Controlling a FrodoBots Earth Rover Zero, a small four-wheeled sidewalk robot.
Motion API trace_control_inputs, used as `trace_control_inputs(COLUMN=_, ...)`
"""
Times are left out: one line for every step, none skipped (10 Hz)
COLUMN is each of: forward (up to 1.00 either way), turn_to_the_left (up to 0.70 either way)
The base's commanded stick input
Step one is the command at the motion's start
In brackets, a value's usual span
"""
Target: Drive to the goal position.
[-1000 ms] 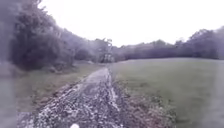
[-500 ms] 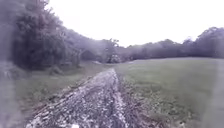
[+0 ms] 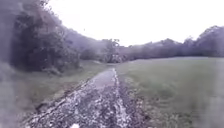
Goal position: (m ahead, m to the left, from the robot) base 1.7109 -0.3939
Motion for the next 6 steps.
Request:
trace_control_inputs(forward=0.70, turn_to_the_left=0.00)
trace_control_inputs(forward=0.70, turn_to_the_left=0.00)
trace_control_inputs(forward=0.70, turn_to_the_left=0.00)
trace_control_inputs(forward=0.70, turn_to_the_left=0.00)
trace_control_inputs(forward=0.70, turn_to_the_left=0.00)
trace_control_inputs(forward=0.70, turn_to_the_left=0.00)
